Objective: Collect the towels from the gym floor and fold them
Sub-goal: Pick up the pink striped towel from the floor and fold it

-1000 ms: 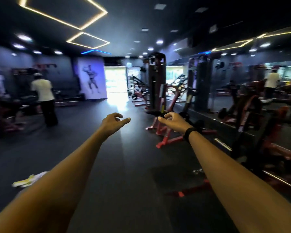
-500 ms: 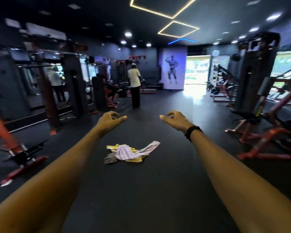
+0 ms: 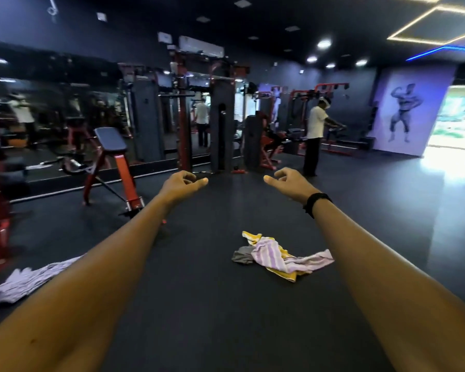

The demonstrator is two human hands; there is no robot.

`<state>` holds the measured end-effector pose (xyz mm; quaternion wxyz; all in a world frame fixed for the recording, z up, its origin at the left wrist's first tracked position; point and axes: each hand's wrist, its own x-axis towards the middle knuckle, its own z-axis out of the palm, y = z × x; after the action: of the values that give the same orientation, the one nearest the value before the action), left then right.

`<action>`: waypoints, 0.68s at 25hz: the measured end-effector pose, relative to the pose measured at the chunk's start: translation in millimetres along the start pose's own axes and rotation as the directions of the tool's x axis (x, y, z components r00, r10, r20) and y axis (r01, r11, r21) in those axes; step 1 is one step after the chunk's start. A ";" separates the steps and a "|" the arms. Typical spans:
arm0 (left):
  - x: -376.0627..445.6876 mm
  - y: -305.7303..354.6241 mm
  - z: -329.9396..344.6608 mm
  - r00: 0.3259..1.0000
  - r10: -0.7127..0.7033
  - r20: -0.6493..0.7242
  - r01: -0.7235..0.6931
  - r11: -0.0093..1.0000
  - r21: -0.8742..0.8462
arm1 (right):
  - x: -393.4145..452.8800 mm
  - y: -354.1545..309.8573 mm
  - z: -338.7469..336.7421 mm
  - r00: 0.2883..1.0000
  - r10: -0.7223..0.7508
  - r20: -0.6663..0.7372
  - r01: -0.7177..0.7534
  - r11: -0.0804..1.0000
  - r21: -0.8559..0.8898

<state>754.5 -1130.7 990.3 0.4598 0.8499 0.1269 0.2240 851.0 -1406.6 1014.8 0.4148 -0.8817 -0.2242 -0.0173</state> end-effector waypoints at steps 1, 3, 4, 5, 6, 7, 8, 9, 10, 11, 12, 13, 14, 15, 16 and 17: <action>9.6 -7.3 -3.8 1.000 -0.016 -0.023 0.016 1.000 0.011 | 18.2 -1.4 11.3 0.999 -0.026 0.027 0.026 1.000 -0.001; 31.1 -27.0 -11.8 0.997 -0.048 -0.065 0.050 0.998 0.031 | 54.5 -4.5 37.0 0.994 -0.064 0.084 0.063 0.998 0.012; 42.6 -38.1 -16.9 0.995 -0.062 -0.079 0.065 0.997 0.037 | 72.1 -6.1 51.5 0.991 -0.072 0.111 0.070 0.997 0.022; 51.9 -50.1 -22.1 0.993 -0.075 -0.091 0.080 0.996 0.044 | 87.6 -7.5 65.7 0.988 -0.079 0.136 0.075 0.997 0.032; 61.7 -63.7 -28.1 0.990 -0.090 -0.106 0.095 0.994 0.046 | 102.0 -9.5 79.3 0.983 -0.086 0.159 0.080 0.996 0.043; 74.1 -79.5 -35.1 0.986 -0.107 -0.129 0.115 0.992 0.049 | 119.7 -11.7 95.2 0.979 -0.093 0.184 0.085 0.995 0.053; 87.7 -95.3 -43.4 0.980 -0.125 -0.151 0.134 0.990 0.051 | 138.5 -15.3 110.4 0.974 -0.103 0.203 0.094 0.994 0.058; 102.1 -109.5 -52.3 0.975 -0.139 -0.171 0.151 0.987 0.059 | 158.3 -20.4 125.9 0.968 -0.115 0.222 0.105 0.993 0.057; 117.0 -122.7 -61.8 0.970 -0.151 -0.190 0.166 0.984 0.065 | 178.0 -27.2 141.0 0.962 -0.131 0.241 0.121 0.991 0.056; 133.2 -135.1 -71.6 0.965 -0.159 -0.210 0.177 0.982 0.066 | 199.5 -34.5 156.9 0.956 -0.145 0.254 0.134 0.989 0.060; 151.9 -147.8 -82.5 0.960 -0.164 -0.226 0.182 0.981 0.063 | 221.2 -42.9 172.7 0.952 -0.156 0.264 0.144 0.988 0.063; 168.6 -157.1 -93.7 0.957 -0.168 -0.238 0.188 0.980 0.063 | 241.6 -50.7 187.0 0.947 -0.164 0.276 0.151 0.986 0.069; 185.6 -164.4 -105.6 0.952 -0.175 -0.250 0.197 0.978 0.065 | 261.3 -59.6 200.5 0.941 -0.176 0.289 0.160 0.984 0.079; 205.8 -174.3 -120.0 0.946 -0.184 -0.266 0.208 0.976 0.067 | 284.8 -70.5 216.2 0.934 -0.187 0.306 0.166 0.982 0.091; 226.6 -184.6 -135.3 0.941 -0.192 -0.280 0.219 0.973 0.067 | 308.0 -81.8 231.9 0.928 -0.192 0.320 0.168 0.981 0.100; 246.1 -195.0 -149.7 0.933 -0.203 -0.297 0.234 0.970 0.071 | 331.3 -92.5 248.6 0.923 -0.200 0.328 0.174 0.979 0.110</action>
<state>891.7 -812.2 963.2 0.4133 0.8118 0.2978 0.2854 1072.2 -1045.2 990.5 0.4008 -0.8292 -0.3756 0.1034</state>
